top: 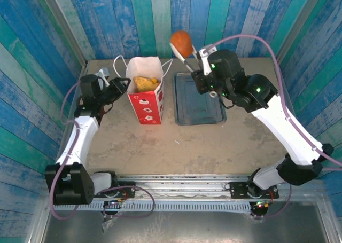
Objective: Place the fake bread into the paper bag
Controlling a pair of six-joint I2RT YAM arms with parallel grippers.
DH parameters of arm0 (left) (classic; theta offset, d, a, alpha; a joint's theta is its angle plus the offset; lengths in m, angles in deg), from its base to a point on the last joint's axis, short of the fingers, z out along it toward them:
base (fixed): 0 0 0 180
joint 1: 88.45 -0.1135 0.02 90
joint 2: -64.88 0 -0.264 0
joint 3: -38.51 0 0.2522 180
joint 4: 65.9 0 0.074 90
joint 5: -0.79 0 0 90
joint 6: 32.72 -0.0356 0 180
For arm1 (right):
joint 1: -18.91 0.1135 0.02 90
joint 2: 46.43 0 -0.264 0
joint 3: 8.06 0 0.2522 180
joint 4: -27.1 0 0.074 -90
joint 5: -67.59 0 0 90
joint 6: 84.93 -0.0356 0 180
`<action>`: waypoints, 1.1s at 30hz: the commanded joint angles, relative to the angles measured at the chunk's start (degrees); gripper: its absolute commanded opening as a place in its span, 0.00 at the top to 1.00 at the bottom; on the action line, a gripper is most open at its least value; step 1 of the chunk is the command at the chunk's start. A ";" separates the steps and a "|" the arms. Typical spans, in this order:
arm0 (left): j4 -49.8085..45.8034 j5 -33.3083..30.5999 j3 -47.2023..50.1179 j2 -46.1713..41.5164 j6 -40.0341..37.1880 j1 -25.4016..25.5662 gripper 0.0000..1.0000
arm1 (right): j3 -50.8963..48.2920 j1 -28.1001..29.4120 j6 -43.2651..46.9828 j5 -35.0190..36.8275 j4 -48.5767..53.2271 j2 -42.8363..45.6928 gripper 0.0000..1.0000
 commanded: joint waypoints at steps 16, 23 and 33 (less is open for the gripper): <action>4.56 -0.05 -0.27 0.51 2.36 1.25 0.77 | 22.48 5.89 -0.34 -2.79 8.57 -25.89 0.53; 4.39 0.00 -0.59 0.70 2.21 1.43 0.83 | 22.63 5.79 -0.46 -2.71 8.90 -28.30 0.50; 4.07 -0.48 -0.40 0.59 2.03 1.51 0.87 | 23.77 5.84 -0.10 -2.22 9.25 -29.99 0.43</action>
